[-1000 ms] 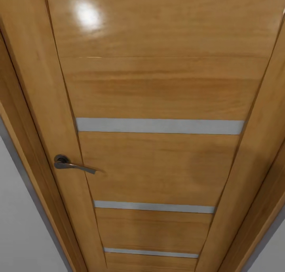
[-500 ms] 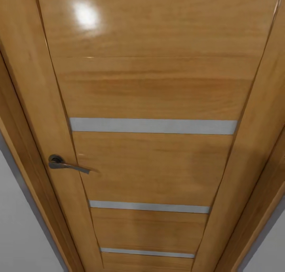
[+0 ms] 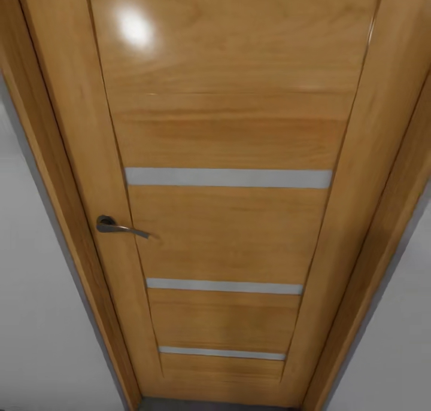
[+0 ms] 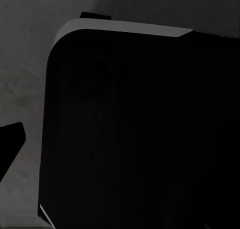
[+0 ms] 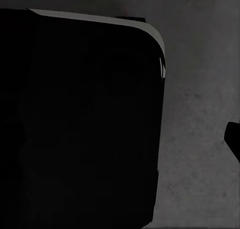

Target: Move the two storage containers from the living room to the garage. In the garage, place one container on the floor and stack the other container on top of it (either order is fine).

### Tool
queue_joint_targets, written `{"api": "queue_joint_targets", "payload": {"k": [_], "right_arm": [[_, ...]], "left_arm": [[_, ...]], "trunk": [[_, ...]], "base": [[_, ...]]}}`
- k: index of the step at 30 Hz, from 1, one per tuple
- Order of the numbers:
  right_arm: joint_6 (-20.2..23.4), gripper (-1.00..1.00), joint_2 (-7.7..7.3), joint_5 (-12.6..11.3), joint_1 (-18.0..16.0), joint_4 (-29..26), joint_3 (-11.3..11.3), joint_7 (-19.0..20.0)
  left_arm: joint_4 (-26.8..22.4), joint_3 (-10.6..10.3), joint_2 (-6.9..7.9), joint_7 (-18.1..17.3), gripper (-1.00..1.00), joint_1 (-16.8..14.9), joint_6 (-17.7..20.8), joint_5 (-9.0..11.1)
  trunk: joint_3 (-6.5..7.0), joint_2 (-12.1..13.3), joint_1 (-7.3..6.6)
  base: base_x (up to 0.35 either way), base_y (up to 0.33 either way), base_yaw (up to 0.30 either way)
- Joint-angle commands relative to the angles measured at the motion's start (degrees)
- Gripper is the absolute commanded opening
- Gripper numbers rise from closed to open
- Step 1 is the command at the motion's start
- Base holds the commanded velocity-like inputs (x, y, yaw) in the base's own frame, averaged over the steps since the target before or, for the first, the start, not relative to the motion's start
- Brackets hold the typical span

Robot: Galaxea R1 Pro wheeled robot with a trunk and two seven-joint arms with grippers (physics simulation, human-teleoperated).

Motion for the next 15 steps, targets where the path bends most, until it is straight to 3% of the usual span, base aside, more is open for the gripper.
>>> {"api": "queue_joint_targets", "payload": {"k": [1, 6, 15], "right_arm": [[-0.29, 1.0, -0.01, 0.21, -0.03, 0.09, 0.02, -0.01], [-0.29, 1.0, -0.01, 0.21, -0.03, 0.09, 0.02, -0.01], [-0.22, 1.0, 0.06, 0.21, -0.03, 0.09, 0.02, -0.01]], "left_arm": [[0.05, 0.1, -0.02, 0.03, 1.0, -0.03, -0.18, 0.4], [0.05, 0.07, -0.02, -0.03, 1.0, -0.03, -0.18, 0.36], [0.05, 0.06, -0.02, 0.02, 1.0, -0.03, -0.18, 0.34]], "trunk": [[-0.04, -0.03, -0.04], [-0.04, -0.03, -0.04], [-0.04, -0.03, -0.04]], "base": [[-0.311, 0.0, 0.0], [-0.226, 0.0, 0.0], [-0.031, 0.0, 0.0]]}}
